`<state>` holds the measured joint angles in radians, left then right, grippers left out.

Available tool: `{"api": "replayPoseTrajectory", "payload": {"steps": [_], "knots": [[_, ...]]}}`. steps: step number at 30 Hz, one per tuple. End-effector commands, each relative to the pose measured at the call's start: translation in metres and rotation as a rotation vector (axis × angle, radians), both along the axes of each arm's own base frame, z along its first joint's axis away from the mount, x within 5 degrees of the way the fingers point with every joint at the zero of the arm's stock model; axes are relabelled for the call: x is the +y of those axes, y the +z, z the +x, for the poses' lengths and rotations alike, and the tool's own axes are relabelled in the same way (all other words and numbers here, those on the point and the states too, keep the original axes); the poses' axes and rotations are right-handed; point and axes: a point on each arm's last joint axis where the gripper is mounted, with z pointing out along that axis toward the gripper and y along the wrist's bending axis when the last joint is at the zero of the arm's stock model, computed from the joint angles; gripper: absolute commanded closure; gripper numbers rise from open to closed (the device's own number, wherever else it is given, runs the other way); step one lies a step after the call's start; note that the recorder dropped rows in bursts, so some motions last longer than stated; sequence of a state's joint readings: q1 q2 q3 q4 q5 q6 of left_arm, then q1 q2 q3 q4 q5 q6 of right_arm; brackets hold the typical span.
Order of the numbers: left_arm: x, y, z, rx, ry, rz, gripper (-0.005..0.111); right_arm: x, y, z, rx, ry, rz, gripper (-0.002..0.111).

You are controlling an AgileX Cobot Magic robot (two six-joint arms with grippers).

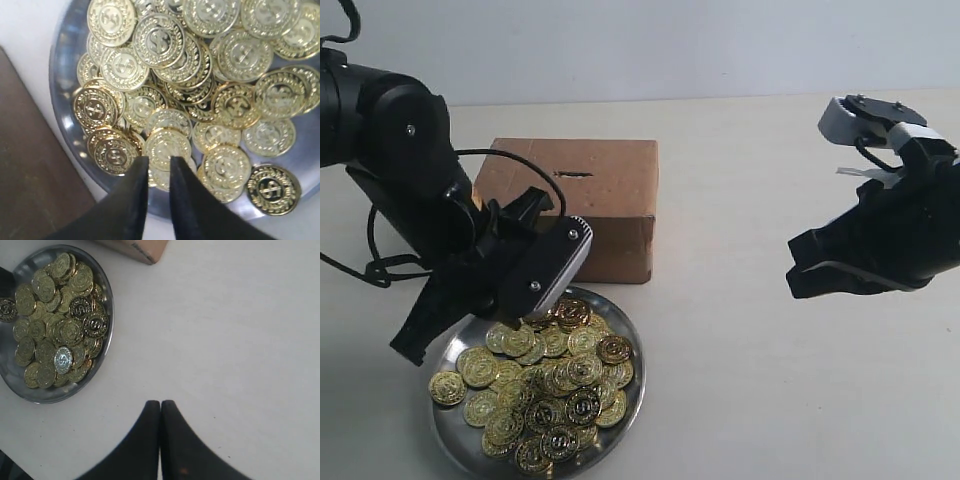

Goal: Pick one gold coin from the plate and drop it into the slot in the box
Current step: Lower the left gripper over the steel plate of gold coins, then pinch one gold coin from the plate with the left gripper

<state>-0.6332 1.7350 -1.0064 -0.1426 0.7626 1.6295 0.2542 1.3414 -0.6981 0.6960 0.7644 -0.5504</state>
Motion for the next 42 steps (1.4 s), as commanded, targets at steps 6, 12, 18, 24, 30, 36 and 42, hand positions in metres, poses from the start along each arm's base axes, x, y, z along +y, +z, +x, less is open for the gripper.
{"api": "replayPoseTrajectory", "payload": {"steps": [6, 12, 18, 24, 30, 36, 42], "knots": [[-0.006, -0.013, 0.008, -0.089, -0.286, 0.022, 0.051, 0.001, 0.002, 0.000, -0.003, 0.008, 0.010, 0.108], [-0.007, -0.025, 0.010, -0.090, -0.399, 0.050, 0.052, 0.002, 0.002, 0.000, -0.003, 0.007, 0.012, 0.108], [-0.007, -0.034, 0.011, -0.073, -0.449, 0.072, 0.052, 0.002, 0.002, 0.000, -0.003, 0.007, 0.012, 0.108], [-0.006, -0.044, 0.012, -0.053, -0.463, 0.095, 0.052, 0.002, 0.002, 0.000, -0.001, 0.008, 0.012, 0.108], [-0.005, -0.045, 0.011, -0.057, -0.463, 0.102, 0.052, 0.002, 0.003, 0.000, 0.003, 0.005, 0.019, 0.108], [-0.003, -0.053, 0.009, -0.095, -0.457, 0.092, 0.052, 0.002, 0.003, 0.000, 0.003, 0.005, 0.019, 0.108], [-0.002, -0.055, 0.009, -0.112, -0.455, 0.087, 0.052, 0.002, 0.003, 0.000, 0.003, 0.004, 0.021, 0.108]]}}
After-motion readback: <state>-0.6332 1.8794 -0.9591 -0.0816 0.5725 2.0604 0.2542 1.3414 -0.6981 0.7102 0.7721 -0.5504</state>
